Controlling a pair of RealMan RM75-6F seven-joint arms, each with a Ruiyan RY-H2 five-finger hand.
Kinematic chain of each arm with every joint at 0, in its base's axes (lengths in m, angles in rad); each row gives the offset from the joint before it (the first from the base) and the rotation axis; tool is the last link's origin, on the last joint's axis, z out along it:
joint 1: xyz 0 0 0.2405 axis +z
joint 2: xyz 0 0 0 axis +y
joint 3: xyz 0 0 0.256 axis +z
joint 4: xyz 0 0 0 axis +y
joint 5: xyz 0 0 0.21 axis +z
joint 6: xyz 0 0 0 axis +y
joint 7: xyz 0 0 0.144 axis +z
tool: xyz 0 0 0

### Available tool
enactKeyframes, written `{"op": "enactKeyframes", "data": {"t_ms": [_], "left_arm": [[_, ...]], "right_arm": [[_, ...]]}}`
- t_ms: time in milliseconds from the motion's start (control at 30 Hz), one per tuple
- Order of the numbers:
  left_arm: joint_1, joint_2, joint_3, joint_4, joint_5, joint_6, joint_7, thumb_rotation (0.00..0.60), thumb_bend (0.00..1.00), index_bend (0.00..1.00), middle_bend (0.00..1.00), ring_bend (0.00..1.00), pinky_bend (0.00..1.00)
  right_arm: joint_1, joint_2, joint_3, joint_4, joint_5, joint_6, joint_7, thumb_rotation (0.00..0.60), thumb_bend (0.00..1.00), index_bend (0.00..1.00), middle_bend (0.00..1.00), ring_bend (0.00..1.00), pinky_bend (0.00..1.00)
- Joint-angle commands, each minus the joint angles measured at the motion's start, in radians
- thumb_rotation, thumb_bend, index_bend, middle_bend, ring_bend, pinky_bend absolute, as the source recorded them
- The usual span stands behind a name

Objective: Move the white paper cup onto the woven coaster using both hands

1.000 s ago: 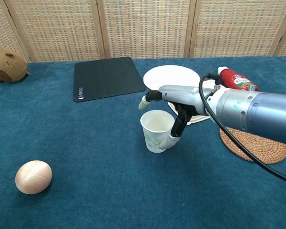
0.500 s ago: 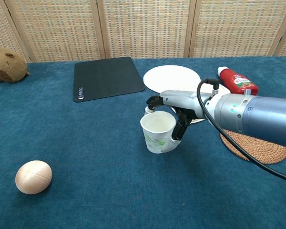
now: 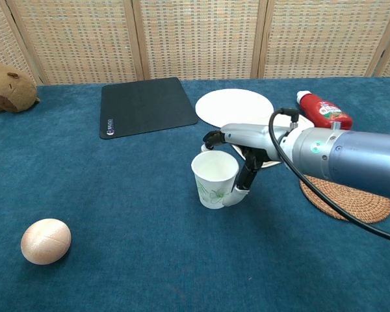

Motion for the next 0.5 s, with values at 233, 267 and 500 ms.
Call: {"op": "enactKeyframes", "data": {"t_ms": [233,267,500], "left_arm": [[0.002,0.001,-0.001,-0.005,0.009,-0.001,0.001,0.6,0.13,0.0,0.0,0.0,0.0],[0.002,0.001,-0.001,-0.005,0.009,-0.002,0.001,0.6,0.13,0.0,0.0,0.0,0.0],[0.003,0.0,-0.005,-0.004,0.01,-0.007,0.0,0.6,0.13,0.0,0.0,0.0,0.0]], "right_arm": [[0.002,0.008,-0.01,-0.003,0.001,0.002,0.008,0.6,0.02,0.38,0.04,0.0,0.0],[0.002,0.008,-0.011,-0.004,0.0,0.002,0.009,0.6,0.02,0.4,0.04,0.0,0.0],[0.005,0.012,-0.016,-0.016,-0.003,0.011,0.011,0.6,0.02,0.43,0.06,0.0,0.0]]}}
